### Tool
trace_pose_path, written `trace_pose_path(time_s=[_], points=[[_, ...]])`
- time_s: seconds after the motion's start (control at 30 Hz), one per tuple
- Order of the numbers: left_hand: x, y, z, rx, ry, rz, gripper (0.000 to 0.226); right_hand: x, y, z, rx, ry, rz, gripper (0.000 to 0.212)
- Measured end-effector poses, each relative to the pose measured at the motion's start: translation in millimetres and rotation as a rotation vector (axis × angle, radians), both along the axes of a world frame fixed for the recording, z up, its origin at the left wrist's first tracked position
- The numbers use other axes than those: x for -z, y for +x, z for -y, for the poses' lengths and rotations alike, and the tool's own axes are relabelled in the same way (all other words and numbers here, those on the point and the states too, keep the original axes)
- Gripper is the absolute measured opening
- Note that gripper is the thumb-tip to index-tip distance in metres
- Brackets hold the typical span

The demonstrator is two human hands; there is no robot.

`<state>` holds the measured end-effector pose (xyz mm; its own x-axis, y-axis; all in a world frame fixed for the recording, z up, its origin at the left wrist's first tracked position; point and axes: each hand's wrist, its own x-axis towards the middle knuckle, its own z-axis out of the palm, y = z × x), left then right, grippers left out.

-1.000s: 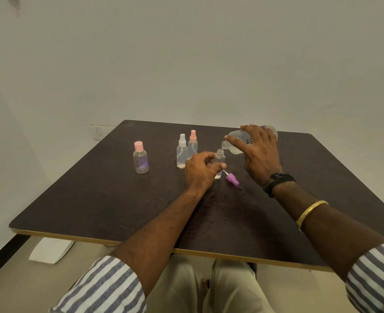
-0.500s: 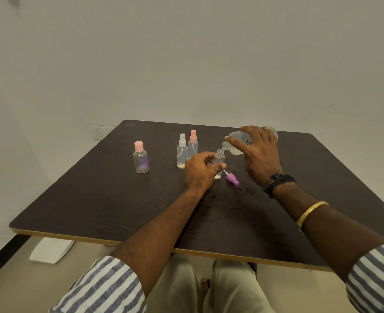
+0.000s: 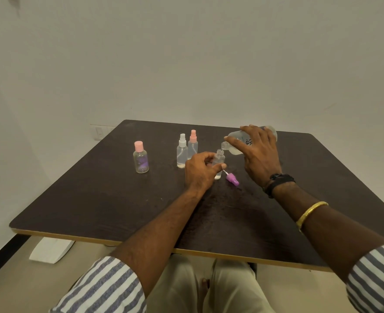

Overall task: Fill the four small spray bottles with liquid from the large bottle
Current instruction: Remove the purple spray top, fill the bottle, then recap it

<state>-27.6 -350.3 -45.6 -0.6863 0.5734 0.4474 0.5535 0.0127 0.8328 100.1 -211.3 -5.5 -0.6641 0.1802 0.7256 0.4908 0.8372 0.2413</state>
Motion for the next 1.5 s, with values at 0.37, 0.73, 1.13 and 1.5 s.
trace_pose_path(time_s=[0.37,0.73,1.13,1.5], points=[[-0.6,-0.4,-1.0,0.006,0.002,-0.007,0.042,-1.1,0.0,-0.3,-0.002,0.005,0.000,0.078],[-0.3,-0.4,0.4,0.014,0.013,0.002,0.040,1.5,0.1,0.0,-0.013,-0.008,0.008,0.078],[1.7,-1.0,-1.9,0.021,0.016,0.018,0.039,2.6,1.9,1.3,-0.057,-0.053,-0.002,0.072],[3.7,-3.6,-4.3,0.011,0.016,0.047,0.040,2.4,2.7,-1.7,-0.104,-0.387,-0.054,0.075]])
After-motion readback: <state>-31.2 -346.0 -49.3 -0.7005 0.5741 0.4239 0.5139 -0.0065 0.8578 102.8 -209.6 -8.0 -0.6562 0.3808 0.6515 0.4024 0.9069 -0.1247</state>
